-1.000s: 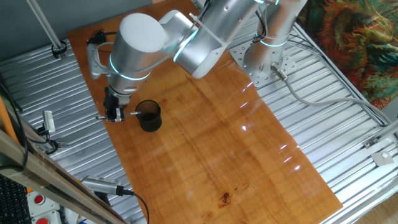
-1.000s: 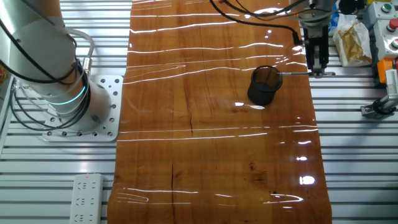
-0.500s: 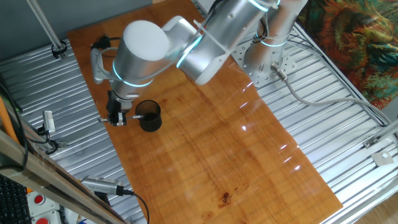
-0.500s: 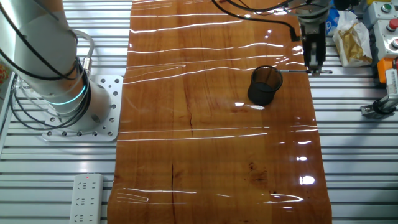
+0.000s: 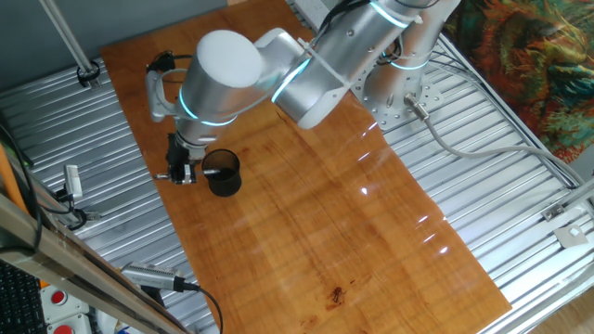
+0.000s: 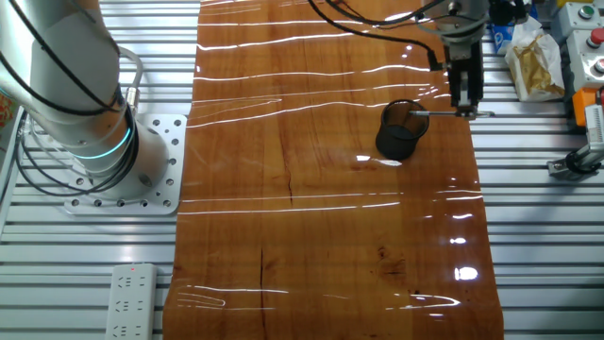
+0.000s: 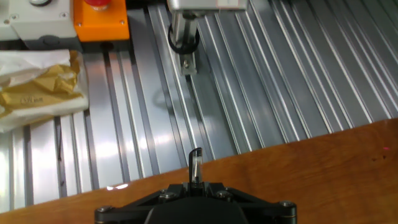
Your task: Put the pen into the pen holder
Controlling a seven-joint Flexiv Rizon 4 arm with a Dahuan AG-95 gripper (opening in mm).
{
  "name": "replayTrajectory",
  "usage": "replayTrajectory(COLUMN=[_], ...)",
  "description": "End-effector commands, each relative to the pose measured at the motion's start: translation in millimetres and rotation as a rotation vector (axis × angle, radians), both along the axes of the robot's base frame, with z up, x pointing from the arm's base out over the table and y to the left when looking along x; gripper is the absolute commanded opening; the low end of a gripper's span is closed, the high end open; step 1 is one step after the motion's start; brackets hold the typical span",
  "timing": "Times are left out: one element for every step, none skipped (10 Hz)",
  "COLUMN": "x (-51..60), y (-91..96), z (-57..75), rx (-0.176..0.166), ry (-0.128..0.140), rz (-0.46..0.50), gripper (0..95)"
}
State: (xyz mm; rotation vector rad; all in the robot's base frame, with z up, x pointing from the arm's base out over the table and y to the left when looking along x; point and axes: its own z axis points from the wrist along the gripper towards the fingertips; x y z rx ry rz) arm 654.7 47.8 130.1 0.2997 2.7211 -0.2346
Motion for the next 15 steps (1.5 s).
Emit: replayTrajectory(x=[-1.3,-2.1,-2.9,-4.1,-5.2,-9.9,-14.5,-19.9,-24.3,-27.6,-30.9,-31.7,-31.9,-32.0,-32.3], y=[1.7,3.0,4.1,4.5,4.9,5.0,4.1,3.7,2.9,2.4,1.1,0.9,1.0,1.1,1.3], z=[-1.6,-1.0,-0.6,-1.0,-1.5,-3.8,-5.9,-7.9,-9.9,-11.7,-13.5,-13.7,-13.4,-13.2,-12.2], rx=[0.005,0.007,0.008,0.009,0.009,0.009,0.009,0.009,0.009,0.008,0.007,0.003,-0.002,-0.007,-0.007], ry=[0.005,0.006,0.007,0.008,0.009,0.009,0.007,0.007,0.006,0.006,0.006,0.009,0.013,0.007,-0.007], rz=[0.002,0.002,0.002,0.001,0.001,0.002,0.002,0.003,0.003,0.005,0.006,0.007,0.007,0.005,0.005], gripper=[0.0,0.0,0.0,0.0,0.0,0.0,0.0,0.0,0.0,0.0,0.0,0.0,0.0,0.0,0.0])
